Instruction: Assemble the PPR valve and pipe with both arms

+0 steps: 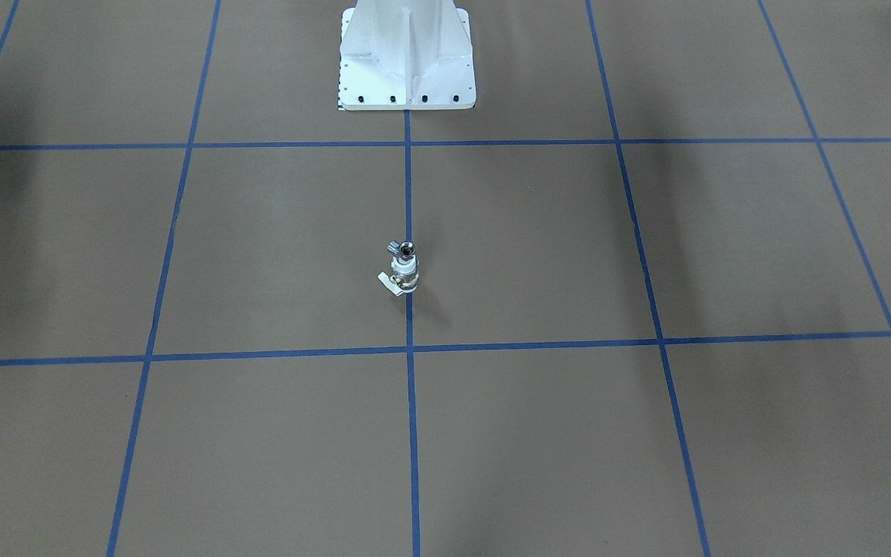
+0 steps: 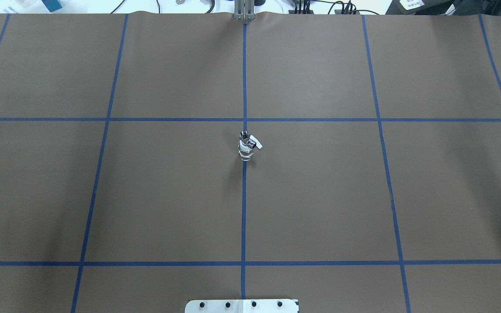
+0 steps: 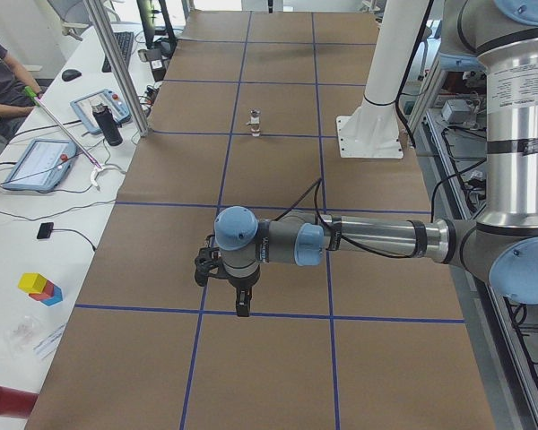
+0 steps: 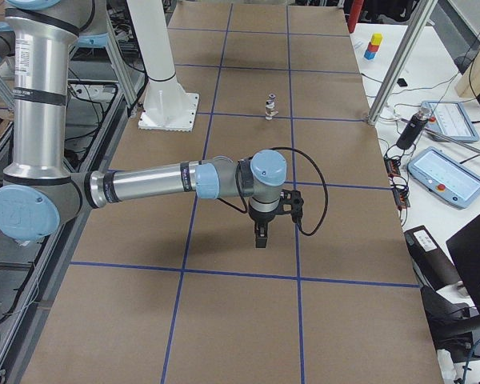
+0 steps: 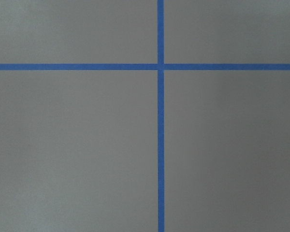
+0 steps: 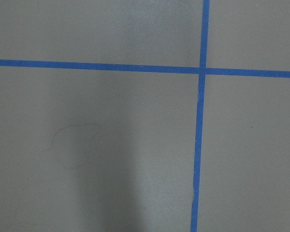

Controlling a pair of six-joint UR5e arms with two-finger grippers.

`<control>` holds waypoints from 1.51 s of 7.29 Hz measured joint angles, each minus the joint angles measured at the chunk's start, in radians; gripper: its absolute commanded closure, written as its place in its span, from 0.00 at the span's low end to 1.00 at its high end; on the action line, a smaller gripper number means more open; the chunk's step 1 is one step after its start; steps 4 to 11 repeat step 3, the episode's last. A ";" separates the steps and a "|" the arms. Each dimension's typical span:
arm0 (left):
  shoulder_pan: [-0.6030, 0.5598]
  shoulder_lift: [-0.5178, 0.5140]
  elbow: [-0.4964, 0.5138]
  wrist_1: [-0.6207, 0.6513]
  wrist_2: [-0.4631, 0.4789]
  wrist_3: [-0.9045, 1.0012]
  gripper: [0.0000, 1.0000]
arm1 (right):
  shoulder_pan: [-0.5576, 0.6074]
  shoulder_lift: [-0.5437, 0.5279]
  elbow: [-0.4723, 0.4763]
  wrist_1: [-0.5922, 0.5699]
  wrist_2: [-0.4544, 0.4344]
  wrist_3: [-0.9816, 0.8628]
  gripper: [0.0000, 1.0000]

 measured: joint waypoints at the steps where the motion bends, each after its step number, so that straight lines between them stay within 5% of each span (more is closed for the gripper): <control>1: 0.000 -0.003 0.000 -0.003 0.001 0.000 0.00 | 0.000 0.000 0.001 0.000 0.000 0.000 0.01; 11: 0.000 -0.006 -0.006 -0.004 0.002 -0.001 0.00 | 0.000 0.000 0.002 0.000 0.001 0.001 0.01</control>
